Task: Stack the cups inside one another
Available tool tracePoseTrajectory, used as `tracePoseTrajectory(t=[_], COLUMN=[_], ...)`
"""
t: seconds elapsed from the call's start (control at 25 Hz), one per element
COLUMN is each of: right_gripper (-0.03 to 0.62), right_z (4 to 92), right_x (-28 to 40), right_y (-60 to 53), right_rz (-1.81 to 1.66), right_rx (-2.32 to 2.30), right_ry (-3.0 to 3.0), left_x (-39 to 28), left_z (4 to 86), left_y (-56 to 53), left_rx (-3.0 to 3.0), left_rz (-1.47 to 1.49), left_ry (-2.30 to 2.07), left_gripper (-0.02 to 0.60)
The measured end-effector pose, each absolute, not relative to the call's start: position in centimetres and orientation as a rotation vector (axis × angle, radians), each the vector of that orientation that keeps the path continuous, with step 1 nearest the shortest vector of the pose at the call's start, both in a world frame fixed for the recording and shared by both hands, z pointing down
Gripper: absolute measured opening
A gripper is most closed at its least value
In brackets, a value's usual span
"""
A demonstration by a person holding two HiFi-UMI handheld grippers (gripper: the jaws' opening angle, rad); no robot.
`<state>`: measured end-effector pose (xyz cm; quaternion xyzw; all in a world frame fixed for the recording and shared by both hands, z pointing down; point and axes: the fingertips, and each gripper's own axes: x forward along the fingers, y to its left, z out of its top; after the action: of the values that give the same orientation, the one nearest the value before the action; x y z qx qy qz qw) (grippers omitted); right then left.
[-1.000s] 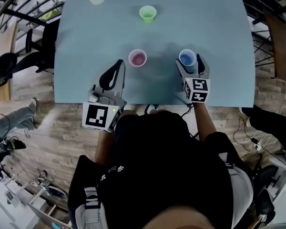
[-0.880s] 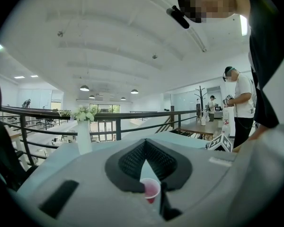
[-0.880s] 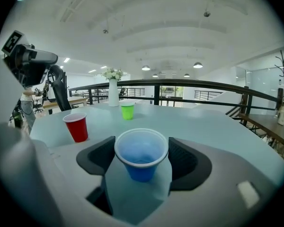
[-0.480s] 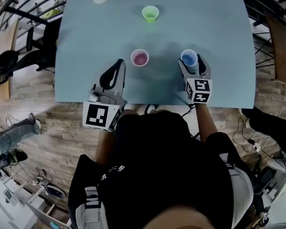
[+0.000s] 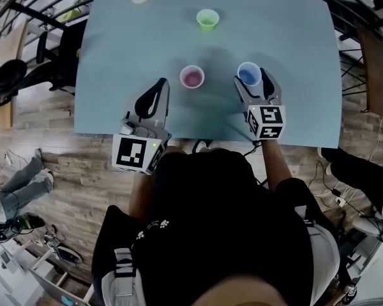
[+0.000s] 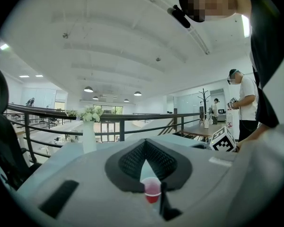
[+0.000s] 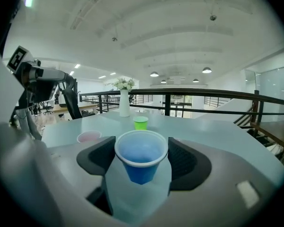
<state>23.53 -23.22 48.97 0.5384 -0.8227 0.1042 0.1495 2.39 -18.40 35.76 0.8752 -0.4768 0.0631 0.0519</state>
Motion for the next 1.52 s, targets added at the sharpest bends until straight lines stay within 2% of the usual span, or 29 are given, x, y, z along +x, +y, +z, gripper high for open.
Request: tracePoseTrajectory(t=[0.84, 1.52], right_gripper=[0.359, 0.359], right_z=[43.9, 45.3], right_x=[12.6, 6.8], right_y=[-24.0, -23.1], right_rz=[0.203, 0.205], right_rx=[1.275, 1.082], right_ry=[-2.614, -2.671], left_x=[-2.8, -6.9], left_z=[35.1, 35.0], left_y=[-17.8, -16.6], left_rx=[2.586, 2.506], left_rz=[0.148, 0.15], left_ry=[-1.583, -1.699], left_gripper=[-0.011, -0.011])
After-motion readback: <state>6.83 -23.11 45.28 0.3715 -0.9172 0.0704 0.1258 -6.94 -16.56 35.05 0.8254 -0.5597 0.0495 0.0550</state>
